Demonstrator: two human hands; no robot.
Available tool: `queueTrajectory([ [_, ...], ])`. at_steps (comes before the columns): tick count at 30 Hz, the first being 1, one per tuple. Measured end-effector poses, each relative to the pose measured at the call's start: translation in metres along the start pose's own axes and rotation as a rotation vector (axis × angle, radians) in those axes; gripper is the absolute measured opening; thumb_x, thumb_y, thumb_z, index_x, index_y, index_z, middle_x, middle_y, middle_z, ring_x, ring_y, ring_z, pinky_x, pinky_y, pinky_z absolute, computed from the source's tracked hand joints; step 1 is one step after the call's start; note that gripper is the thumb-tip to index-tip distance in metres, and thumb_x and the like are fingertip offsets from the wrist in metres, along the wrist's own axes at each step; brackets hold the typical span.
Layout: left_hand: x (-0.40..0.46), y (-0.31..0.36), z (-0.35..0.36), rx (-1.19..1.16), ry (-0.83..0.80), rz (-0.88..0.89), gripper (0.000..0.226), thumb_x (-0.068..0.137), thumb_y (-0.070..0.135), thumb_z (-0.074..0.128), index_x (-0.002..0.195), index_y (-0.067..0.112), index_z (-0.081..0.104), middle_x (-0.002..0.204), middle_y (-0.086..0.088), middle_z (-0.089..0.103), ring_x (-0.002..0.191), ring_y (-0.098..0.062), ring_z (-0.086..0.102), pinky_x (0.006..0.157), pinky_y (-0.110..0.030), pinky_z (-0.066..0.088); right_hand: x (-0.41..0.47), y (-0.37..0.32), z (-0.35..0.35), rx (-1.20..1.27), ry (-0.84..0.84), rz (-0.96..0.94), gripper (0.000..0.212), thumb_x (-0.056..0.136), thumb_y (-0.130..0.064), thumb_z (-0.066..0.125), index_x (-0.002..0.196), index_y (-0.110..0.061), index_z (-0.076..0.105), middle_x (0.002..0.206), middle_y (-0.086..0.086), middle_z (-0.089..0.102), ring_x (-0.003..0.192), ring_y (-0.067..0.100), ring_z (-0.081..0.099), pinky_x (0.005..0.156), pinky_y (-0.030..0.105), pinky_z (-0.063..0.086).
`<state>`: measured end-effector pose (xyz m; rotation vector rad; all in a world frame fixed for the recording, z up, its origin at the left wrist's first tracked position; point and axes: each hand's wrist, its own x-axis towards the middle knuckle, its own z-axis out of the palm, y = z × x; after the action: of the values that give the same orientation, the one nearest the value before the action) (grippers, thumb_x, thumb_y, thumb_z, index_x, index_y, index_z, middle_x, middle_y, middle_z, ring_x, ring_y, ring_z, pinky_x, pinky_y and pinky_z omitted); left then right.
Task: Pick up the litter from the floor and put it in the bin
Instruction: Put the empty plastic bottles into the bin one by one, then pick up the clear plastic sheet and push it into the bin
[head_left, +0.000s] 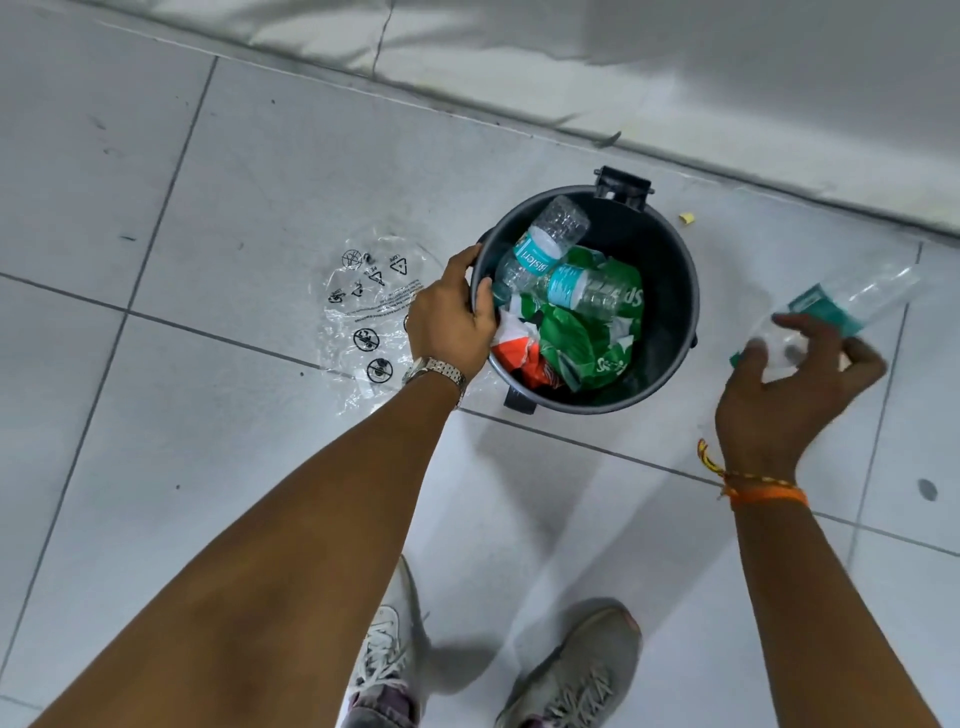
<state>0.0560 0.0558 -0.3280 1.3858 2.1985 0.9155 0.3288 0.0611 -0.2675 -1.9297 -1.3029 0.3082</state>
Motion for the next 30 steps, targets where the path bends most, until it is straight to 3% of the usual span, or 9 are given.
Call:
queueTrajectory([
  [3, -0.001, 0.003, 0.000, 0.024, -0.017, -0.014, 0.040, 0.097, 0.031, 0.050, 0.134, 0.019, 0.060, 0.069, -0.013, 0.069, 0.063, -0.035, 0.064, 0.057, -0.040, 0.053, -0.002, -0.053, -0.012, 0.070, 0.020, -0.162, 0.024, 0.089, -0.010, 0.065, 0.111, -0.019, 0.066, 0.129, 0.018, 0.044, 0.108, 0.018, 0.061, 0.091, 0.037, 0.054],
  [6, -0.002, 0.006, -0.003, 0.037, -0.031, -0.027, 0.044, 0.098, 0.036, 0.044, 0.136, 0.020, 0.058, 0.072, -0.016, 0.070, 0.066, -0.037, 0.065, 0.059, -0.043, 0.054, -0.011, -0.092, -0.008, 0.054, -0.271, -0.156, 0.026, 0.090, -0.006, 0.065, 0.113, -0.017, 0.069, 0.133, 0.020, 0.045, 0.108, -0.005, 0.058, 0.096, 0.010, 0.047],
  [8, -0.003, 0.006, -0.003, 0.054, -0.045, -0.042, 0.046, 0.098, 0.039, 0.041, 0.138, 0.022, 0.056, 0.074, -0.016, 0.070, 0.066, -0.038, 0.065, 0.061, -0.045, 0.054, -0.012, -0.103, 0.000, -0.180, -0.686, -0.098, 0.032, 0.094, -0.014, 0.066, 0.124, -0.024, 0.066, 0.144, 0.017, 0.042, 0.125, 0.009, 0.055, 0.110, 0.027, 0.047],
  [10, -0.002, 0.007, -0.005, 0.059, -0.075, -0.065, 0.047, 0.099, 0.043, 0.038, 0.140, 0.026, 0.053, 0.071, -0.013, 0.069, 0.065, -0.036, 0.064, 0.060, -0.045, 0.054, -0.011, -0.109, 0.003, -0.356, -0.890, 0.005, 0.037, 0.096, -0.022, 0.066, 0.131, -0.032, 0.060, 0.153, 0.013, 0.036, 0.136, 0.034, 0.047, 0.114, 0.050, 0.043],
  [15, -0.023, -0.009, -0.016, -0.011, -0.043, -0.160, 0.049, 0.101, 0.049, 0.037, 0.148, 0.040, 0.029, 0.060, 0.010, 0.056, 0.053, -0.008, 0.057, 0.048, -0.025, 0.038, -0.032, -0.134, 0.007, -0.166, -0.525, -0.192, 0.025, 0.088, -0.013, 0.066, 0.111, -0.022, 0.069, 0.132, 0.006, 0.056, 0.117, 0.028, 0.054, 0.096, 0.040, 0.050],
  [20, -0.085, -0.072, -0.048, 0.092, -0.038, -0.385, 0.029, 0.100, 0.045, 0.040, 0.128, 0.038, 0.045, 0.071, 0.012, 0.060, 0.072, -0.031, 0.067, 0.061, -0.030, 0.040, -0.102, -0.161, 0.054, 0.257, -0.757, -0.375, 0.017, 0.088, -0.003, 0.059, 0.101, -0.009, 0.068, 0.111, 0.007, 0.058, 0.098, 0.021, 0.061, 0.085, 0.039, 0.055],
  [23, -0.128, -0.114, -0.072, 0.187, -0.039, -0.459, 0.020, 0.101, 0.035, 0.047, 0.120, 0.032, 0.050, 0.063, 0.013, 0.055, 0.070, -0.035, 0.067, 0.059, -0.031, 0.041, -0.142, -0.162, 0.124, 0.117, -1.052, -0.409, 0.044, 0.080, 0.002, 0.066, 0.123, -0.007, 0.059, 0.131, 0.012, 0.049, 0.116, 0.031, 0.056, 0.093, 0.045, 0.054],
  [25, -0.149, -0.142, -0.083, 0.209, -0.046, -0.491, 0.019, 0.100, 0.030, 0.050, 0.119, 0.029, 0.052, 0.064, 0.012, 0.056, 0.067, -0.035, 0.066, 0.059, -0.032, 0.041, -0.154, -0.158, 0.182, -0.102, -1.222, -0.388, 0.077, 0.079, -0.007, 0.076, 0.146, -0.013, 0.039, 0.155, 0.016, 0.025, 0.135, 0.043, 0.039, 0.101, 0.052, 0.051],
  [30, -0.170, -0.189, -0.104, 0.228, -0.077, -0.557, 0.016, 0.098, 0.028, 0.054, 0.113, 0.034, 0.055, 0.066, 0.010, 0.063, 0.061, -0.027, 0.060, 0.056, -0.034, 0.045, -0.161, -0.138, 0.292, -0.517, -1.271, -0.150, 0.155, 0.054, -0.040, 0.099, 0.149, -0.055, -0.023, 0.160, 0.002, -0.042, 0.149, 0.058, -0.011, 0.093, 0.088, 0.029],
])
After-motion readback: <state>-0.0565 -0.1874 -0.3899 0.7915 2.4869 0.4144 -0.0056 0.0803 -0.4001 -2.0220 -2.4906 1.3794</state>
